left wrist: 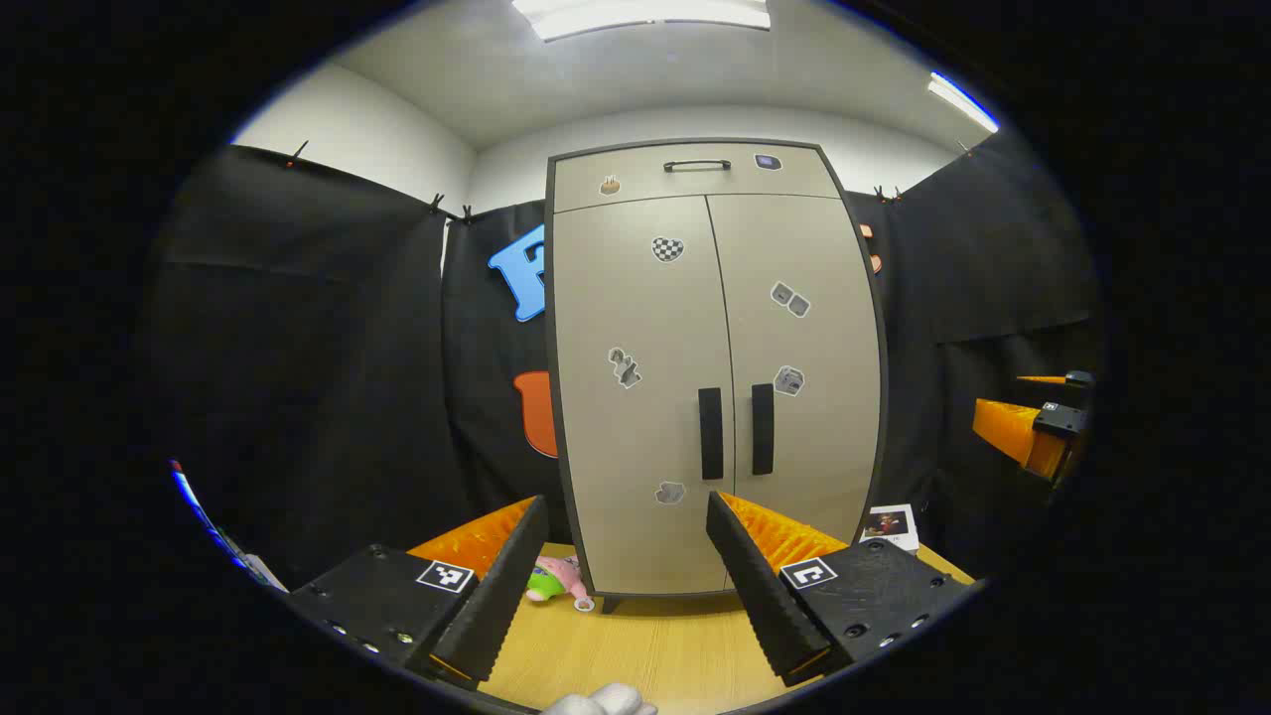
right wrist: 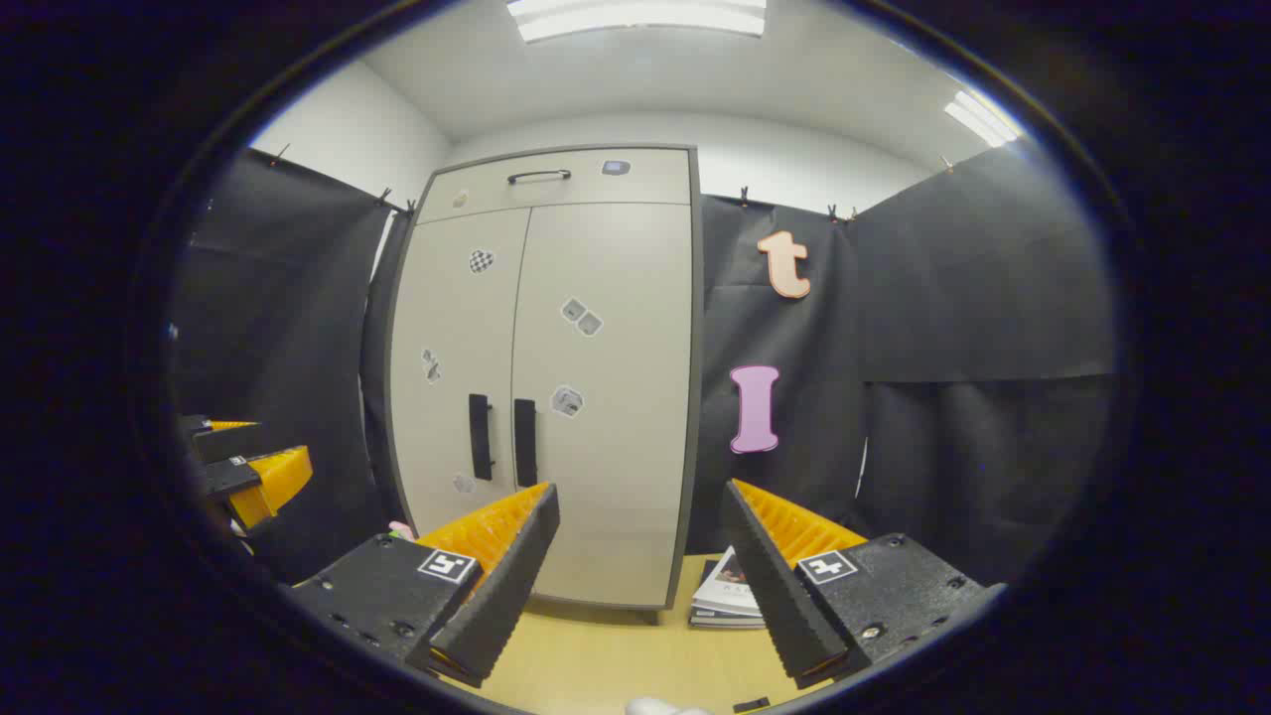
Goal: Open the right door of the double-door shoe cabinet with the right hand, and open the left door with the left hand.
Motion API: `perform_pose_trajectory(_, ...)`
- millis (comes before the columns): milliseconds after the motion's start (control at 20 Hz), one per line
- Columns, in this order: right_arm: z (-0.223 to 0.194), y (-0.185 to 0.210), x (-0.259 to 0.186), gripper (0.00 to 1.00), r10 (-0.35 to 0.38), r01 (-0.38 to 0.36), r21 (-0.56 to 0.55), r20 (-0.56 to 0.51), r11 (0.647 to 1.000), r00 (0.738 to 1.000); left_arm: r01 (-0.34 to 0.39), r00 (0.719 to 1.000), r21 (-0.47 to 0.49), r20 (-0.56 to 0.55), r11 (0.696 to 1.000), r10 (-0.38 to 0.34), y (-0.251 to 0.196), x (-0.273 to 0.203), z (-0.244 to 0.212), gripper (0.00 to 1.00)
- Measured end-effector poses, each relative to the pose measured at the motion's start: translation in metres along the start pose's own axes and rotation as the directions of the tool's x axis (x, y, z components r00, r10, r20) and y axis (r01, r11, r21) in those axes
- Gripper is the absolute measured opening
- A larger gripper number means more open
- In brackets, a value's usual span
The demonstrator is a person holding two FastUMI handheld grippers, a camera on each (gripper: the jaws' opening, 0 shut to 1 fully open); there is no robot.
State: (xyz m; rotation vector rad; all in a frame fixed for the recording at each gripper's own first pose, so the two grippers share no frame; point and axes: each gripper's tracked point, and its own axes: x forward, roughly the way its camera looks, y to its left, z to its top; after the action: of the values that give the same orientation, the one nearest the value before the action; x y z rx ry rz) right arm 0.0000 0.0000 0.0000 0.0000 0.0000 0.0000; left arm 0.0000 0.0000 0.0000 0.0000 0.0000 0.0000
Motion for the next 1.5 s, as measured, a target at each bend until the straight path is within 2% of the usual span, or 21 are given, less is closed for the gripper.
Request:
perform_pose_trajectory(850, -0.003, -0.001, -0.001, 1.0, -0.022, 0.022, -0.009, -0.017, 1.0, 1.0, 0.019, 1.0, -0.005, 0.004, 1.0, -0.019, -0.001, -0.004, 0.002, 0.96)
perform_pose_trajectory(1150, -0.002, 0.0, 0.0, 1.0, -0.007, 0.007, -0.016, -0.02, 1.0, 1.0, 0.013, 1.0, -0.002, -0.001, 1.0, -0.013, 0.008, -0.008, -0.002, 0.96)
perform_pose_trajectory(1500, -0.011, 0.012, 0.005, 1.0, 0.052, -0.052, -0.012, -0.031, 0.999, 0.998, -0.03, 0.999, 0.01, -0.027, 0.999, 0.03, 0.035, -0.018, -0.013, 0.96)
